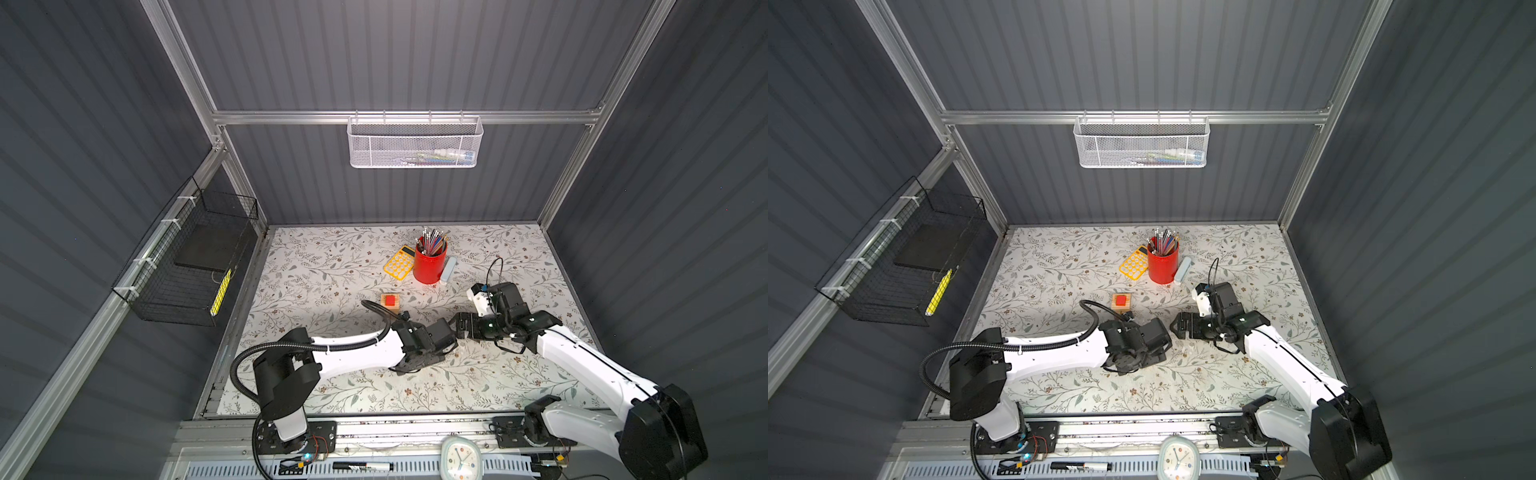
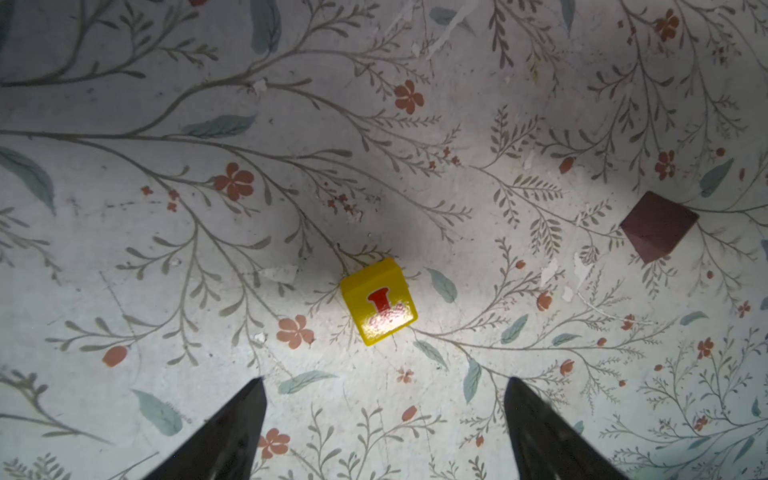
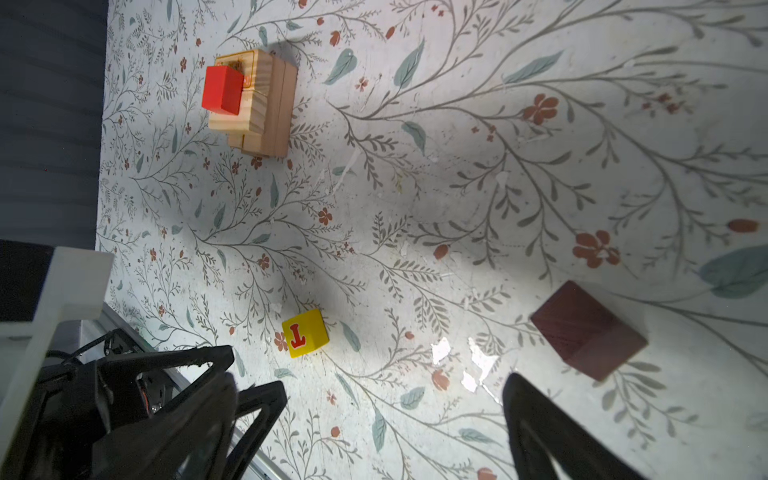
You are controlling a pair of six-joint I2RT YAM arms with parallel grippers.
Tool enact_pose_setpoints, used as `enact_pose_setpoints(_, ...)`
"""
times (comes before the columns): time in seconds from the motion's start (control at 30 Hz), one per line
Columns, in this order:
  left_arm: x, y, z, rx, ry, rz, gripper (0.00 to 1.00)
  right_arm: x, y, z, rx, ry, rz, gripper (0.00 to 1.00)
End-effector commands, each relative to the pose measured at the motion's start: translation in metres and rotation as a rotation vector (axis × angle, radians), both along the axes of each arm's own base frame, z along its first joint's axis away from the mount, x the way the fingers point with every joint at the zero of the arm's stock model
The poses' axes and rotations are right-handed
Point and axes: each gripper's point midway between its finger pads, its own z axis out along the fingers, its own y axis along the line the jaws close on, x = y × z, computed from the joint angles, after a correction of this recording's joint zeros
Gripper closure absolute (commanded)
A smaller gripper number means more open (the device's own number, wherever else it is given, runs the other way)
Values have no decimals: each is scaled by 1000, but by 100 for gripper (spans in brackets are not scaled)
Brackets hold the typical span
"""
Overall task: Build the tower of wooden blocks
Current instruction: 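Move the left gripper over the yellow lettered cube while the right gripper withdraws, then lower the left gripper and grasp the yellow lettered cube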
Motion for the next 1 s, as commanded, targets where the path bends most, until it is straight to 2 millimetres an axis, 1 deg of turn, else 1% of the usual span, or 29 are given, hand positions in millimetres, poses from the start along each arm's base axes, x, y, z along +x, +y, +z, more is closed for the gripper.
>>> enact_pose_setpoints(0.0, 4, 5, 1, 17, 4, 90, 13, 3, -6, 3, 27, 3, -27, 1)
enact_pose_setpoints(0.13, 3, 6, -8, 38, 22, 120, 16, 13, -20, 6, 54, 9, -91, 1)
enact_pose_setpoints(0.2, 3, 3, -14, 44, 41, 147, 19, 16, -22, 9, 82, 8, -102, 1)
enact_pose_setpoints(0.3, 3, -3, -22, 73, 70, 142, 23, 19, -27, 8, 95, 20, -126, 1)
enact_pose_setpoints(0.47, 5, -3, -32, 120, 91, 142, 30, 24, -39, 6, 95, 19, -166, 1)
enact_pose_setpoints(0.57, 4, 0, -42, 156, 113, 159, 35, 21, -41, 3, 108, 36, -175, 1)
enact_pose_setpoints(0.63, 5, -1, -46, 159, 114, 159, 38, 26, -42, 6, 115, 10, -179, 1)
enact_pose_setpoints(0.8, 9, -2, -53, 163, 108, 168, 46, 29, -42, 8, 130, 2, -179, 1)
enact_pose_setpoints(0.97, 14, 6, -53, 207, 98, 177, 50, 30, -43, 8, 134, -1, -180, 1)
